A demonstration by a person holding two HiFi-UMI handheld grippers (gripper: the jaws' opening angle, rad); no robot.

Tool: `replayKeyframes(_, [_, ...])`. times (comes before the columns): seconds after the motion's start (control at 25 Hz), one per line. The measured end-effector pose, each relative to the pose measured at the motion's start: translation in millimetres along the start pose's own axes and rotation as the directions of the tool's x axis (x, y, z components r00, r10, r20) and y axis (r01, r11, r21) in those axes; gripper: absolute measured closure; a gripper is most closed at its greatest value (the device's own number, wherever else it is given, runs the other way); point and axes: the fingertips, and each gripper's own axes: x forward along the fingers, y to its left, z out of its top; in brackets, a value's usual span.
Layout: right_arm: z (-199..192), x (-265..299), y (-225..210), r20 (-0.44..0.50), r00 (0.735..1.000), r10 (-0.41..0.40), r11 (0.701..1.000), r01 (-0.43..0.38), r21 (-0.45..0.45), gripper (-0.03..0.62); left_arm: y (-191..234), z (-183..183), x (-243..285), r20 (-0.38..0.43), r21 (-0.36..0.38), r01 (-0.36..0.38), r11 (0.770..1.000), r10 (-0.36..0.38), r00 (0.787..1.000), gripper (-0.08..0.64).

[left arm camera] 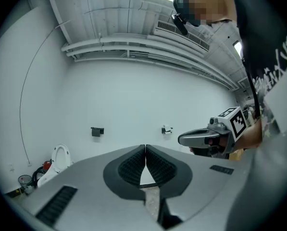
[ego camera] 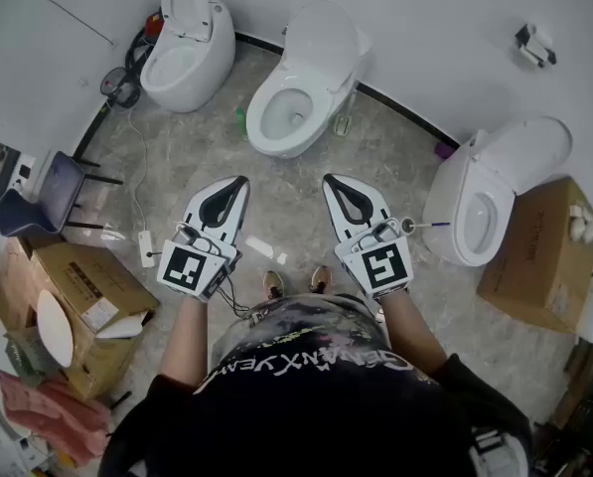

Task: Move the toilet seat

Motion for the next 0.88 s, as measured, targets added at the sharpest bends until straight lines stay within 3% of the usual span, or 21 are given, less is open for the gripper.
replayKeyframes(0.24, [4.5, 2.2, -1.7, 0.061, 0.998, 0.013, 0.999, -0.010, -0.043, 0.594, -0.6, 0.6, 0.7, -0.008, 0.000, 0.002, 1.000, -0.002, 1.000, 0.537])
replayKeyframes(0.88, [-2.6, 6.6, -5.5, 0.012, 1.000, 0.006, 1.000, -0.006, -0.015, 0.591, 0.9, -3.6, 4.8, -0.018, 0.000, 0.006, 1.000, -0.006, 1.000, 0.536])
